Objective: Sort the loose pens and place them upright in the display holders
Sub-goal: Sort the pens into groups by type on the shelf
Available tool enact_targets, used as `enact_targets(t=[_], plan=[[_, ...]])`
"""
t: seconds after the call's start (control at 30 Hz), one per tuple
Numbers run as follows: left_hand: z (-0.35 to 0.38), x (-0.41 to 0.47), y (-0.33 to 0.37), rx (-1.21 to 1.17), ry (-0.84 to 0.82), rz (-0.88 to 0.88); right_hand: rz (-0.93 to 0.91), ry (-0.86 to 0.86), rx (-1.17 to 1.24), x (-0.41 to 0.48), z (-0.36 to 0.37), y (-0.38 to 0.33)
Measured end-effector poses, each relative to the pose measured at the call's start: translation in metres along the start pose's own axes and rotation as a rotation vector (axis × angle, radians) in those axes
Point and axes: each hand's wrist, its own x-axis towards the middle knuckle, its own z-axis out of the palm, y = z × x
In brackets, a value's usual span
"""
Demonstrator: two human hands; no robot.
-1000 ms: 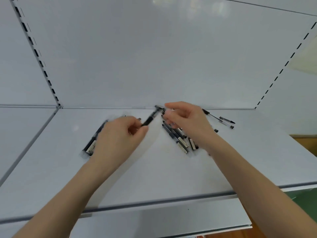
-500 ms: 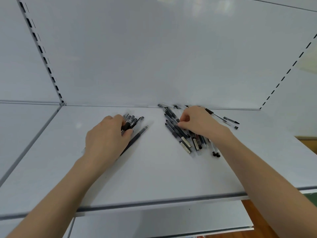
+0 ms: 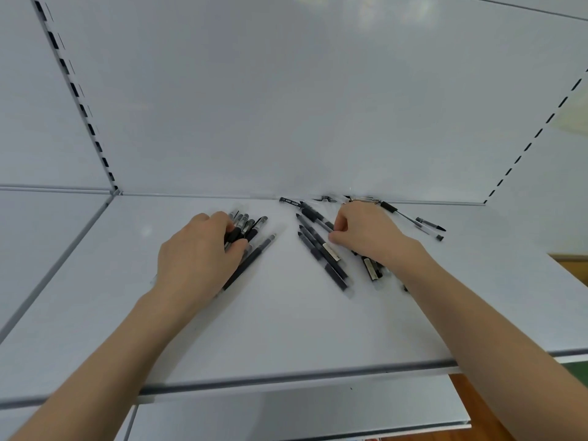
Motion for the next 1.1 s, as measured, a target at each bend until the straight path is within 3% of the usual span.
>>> enact_targets(t=[0.13,0.27,0.37,0.5,0.57,0.73,0.97,1.1], plan=[[-0.001,-0.001,0.004,-0.089,0.031,0.024,0.052,-0.047,0.01,-0.002,-0.001,-0.002],[-0.004,-0.001,0.012,-0.376,0.024,0.015,0.071,-0.021,0.348,-0.017,-0.011,-0.003],[-0.004,0.001,0.025,-0.623,-0.08,-0.01,0.008,-0.028,0.602,-0.034,-0.02,-0.018],[-0.001,0.002,0.037,-0.91,-0.174,-0.084,-0.15,-0.151,0.707,-0.042,-0.019,-0.044],[0.0,0.005,0.033,-0.98,-0.162,-0.141,-0.209,-0.144,0.649,-0.031,-0.017,-0.044],[-0.003,0.006,0.016,-1.018,-0.162,-0.226,-0.2,0.112,0.26,0.046,-0.002,-0.035],[-0.007,0.001,0.007,-0.999,-0.176,-0.215,-0.198,-0.015,-0.137,0.093,0.023,-0.055],[-0.008,0.0,0.006,-0.992,-0.181,-0.207,-0.151,-0.039,-0.107,0.086,0.016,-0.055]])
